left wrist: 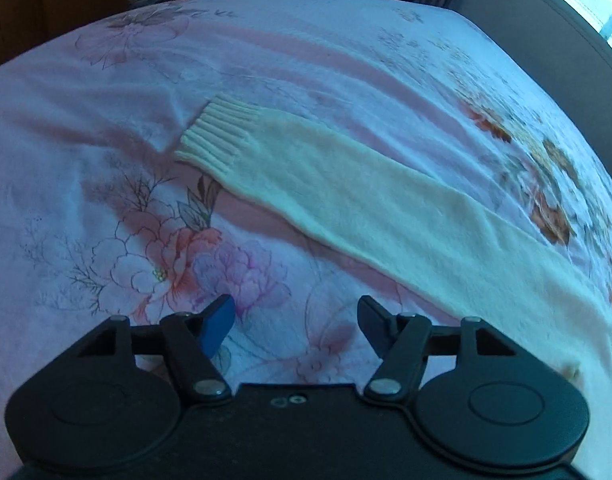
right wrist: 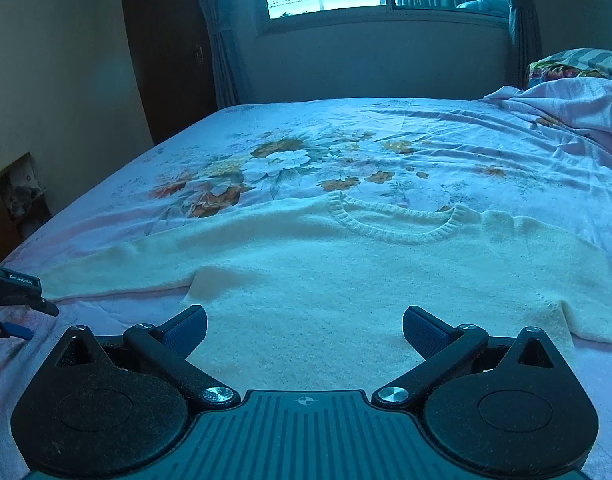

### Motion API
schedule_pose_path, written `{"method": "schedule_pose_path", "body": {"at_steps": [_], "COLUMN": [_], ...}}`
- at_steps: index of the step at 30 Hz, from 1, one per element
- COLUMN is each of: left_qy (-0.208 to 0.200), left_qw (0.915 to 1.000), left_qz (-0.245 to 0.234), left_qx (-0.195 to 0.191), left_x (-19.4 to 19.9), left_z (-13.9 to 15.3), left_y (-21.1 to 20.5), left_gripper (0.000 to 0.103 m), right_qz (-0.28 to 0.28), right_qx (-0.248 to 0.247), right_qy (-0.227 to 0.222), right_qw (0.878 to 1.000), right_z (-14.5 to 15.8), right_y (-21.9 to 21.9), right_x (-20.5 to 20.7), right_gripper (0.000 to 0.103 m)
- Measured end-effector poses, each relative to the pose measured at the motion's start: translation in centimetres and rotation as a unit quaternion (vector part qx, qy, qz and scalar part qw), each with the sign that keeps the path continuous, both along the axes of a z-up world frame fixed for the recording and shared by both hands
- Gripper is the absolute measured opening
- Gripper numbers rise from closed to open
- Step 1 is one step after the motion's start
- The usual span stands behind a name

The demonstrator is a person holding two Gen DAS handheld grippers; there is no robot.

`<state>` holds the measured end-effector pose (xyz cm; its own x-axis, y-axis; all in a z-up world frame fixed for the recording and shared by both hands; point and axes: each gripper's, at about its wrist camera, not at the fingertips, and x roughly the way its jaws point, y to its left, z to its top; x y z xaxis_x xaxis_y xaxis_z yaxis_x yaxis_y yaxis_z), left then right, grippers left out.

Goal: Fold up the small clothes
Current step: 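Grasp the ribbed cuff of one sweater sleeve with the left tool, then carry the cuff across the sweater body with the left tool and release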

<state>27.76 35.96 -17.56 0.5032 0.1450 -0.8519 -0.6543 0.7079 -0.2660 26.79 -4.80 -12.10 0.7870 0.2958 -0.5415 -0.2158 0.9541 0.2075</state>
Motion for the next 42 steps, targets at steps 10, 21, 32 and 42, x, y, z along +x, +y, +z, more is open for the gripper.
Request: {"method": "schedule_pose_path", "body": {"at_steps": [10,21,32,42], "left_qy": [-0.082,-0.114,-0.207,-0.105], "left_qw": [0.9934,0.9885,0.9471,0.8414], "left_qz": [0.052,0.085,-0.240,-0.527], "left_qx": [-0.061,-0.051,0.051,-0.055], "left_x": [1.4,1.9,7.7,5.0], "left_z": [-1.1,-0.8,10.6,4.4], "left_y": [4.4,6.0,-12.7,-33.6], "left_gripper": [0.064,0.001,0.001,0.001], "right_qz": [-0.008,-0.018,-0.053,-0.120], "right_qx": [-0.013,-0.007,0.010,0.002], "right_qy": [0.006,0.008,0.023,0.045], "right_qw": [1.000,1.000,0.998,0.992], "right_z": [-1.8,-2.3,-2.5,-3.4], "right_y": [1.7,2.0,-1.9,-9.5], "right_x": [2.7,5.0,4.0,0.4], "right_gripper": [0.103,0.103,0.103,0.103]}}
